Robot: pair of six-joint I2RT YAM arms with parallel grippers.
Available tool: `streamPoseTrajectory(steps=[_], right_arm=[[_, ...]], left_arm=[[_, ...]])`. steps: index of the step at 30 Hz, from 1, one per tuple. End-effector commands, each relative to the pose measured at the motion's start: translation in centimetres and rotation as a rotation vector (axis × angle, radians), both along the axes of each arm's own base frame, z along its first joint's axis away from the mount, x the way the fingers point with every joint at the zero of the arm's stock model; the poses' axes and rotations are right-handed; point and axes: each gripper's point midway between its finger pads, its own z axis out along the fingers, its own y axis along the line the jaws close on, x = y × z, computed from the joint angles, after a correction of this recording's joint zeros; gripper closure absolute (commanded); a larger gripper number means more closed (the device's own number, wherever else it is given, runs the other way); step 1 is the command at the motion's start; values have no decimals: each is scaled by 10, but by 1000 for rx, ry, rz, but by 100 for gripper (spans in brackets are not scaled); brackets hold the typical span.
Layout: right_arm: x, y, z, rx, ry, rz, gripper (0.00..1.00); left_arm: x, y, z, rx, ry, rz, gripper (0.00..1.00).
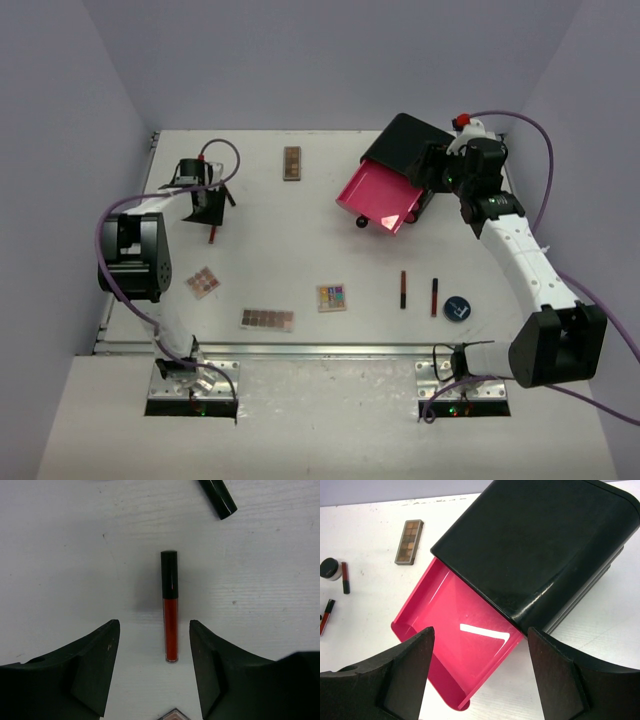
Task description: Organize the makeup
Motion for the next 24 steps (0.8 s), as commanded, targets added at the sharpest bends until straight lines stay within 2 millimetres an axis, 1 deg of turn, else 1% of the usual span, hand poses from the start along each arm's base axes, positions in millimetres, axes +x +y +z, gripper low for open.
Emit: streamPoseTrajectory(steps=[1, 5, 7, 8, 9, 10, 12, 15, 16, 17, 20, 21, 23, 24], right_arm=[[-1, 1, 18, 13, -68, -4, 25], [-2, 2, 21, 18, -71, -4, 25], [-4, 2, 21, 18, -69, -3, 25], [-4, 2, 21, 18, -69, -4, 25], [-5, 1, 23, 17, -79, -6, 25], [-6, 1, 24, 17, -84, -7, 25], [-7, 0, 27, 16, -93, -8, 25], [-9, 2, 31, 21, -101, 0, 24], [-9, 2, 32, 23, -104, 2, 24], [-10, 3, 32, 26, -105, 6, 24], [-12, 5, 32, 30, -104, 16, 24], [-12, 5, 31, 31, -103, 19, 24], [-12, 6, 29, 32, -102, 26, 23], [-12, 7, 28, 36, -99, 29, 23]], left_arm=[[7, -1, -22, -10, 9, -16, 47], [7, -1, -40, -21, 41, -13, 49], [5, 1, -47, -6, 59, -10, 58], [5, 2, -48, -1, 62, -8, 66], [2, 2, -52, -4, 72, -8, 78], [2, 1, -52, -10, 73, -8, 84], [-3, -4, -51, -40, 79, -13, 100], [-8, -11, -35, -75, 50, -18, 100], [-9, -12, -34, -81, 47, -17, 100], [-8, -14, -17, -88, 6, -14, 100], [-4, -23, 19, -134, -69, -23, 100], [1, -27, 42, -156, -118, -30, 100], [12, -42, 90, -212, -217, -48, 100], [18, -55, 126, -236, -294, -92, 100]])
